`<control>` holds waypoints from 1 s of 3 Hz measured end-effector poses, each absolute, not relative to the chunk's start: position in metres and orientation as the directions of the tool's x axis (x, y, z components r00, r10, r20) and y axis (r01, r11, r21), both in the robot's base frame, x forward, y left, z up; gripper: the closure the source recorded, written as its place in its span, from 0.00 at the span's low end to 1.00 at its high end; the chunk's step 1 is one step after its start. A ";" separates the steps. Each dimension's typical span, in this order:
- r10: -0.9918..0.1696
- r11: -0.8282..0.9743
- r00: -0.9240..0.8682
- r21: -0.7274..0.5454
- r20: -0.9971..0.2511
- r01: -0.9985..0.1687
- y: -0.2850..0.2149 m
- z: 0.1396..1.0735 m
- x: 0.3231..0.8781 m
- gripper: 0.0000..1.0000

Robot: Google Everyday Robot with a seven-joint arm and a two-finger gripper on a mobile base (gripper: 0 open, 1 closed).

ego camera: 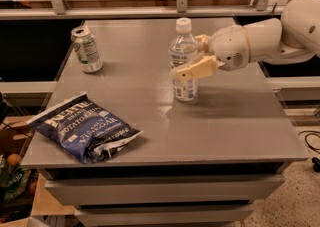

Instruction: Move blue plastic bottle near 7up can

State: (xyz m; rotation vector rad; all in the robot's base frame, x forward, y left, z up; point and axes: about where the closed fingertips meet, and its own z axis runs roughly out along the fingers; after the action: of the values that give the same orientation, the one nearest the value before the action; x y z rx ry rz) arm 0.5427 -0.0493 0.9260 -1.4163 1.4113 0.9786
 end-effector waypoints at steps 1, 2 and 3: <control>-0.278 0.000 0.068 -0.070 -0.958 -0.998 -0.039 0.937 0.547 0.87; -0.277 -0.002 0.069 -0.072 -0.958 -0.997 -0.037 0.937 0.547 1.00; -0.277 -0.002 0.069 -0.072 -0.958 -0.997 -0.037 0.937 0.547 1.00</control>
Offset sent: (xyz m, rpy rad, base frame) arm 0.0036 0.0087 0.0084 0.0177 -0.0116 0.0315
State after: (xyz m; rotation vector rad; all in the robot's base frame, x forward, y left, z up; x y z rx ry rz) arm 0.5470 -0.0367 0.9372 -1.4393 1.3604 1.0038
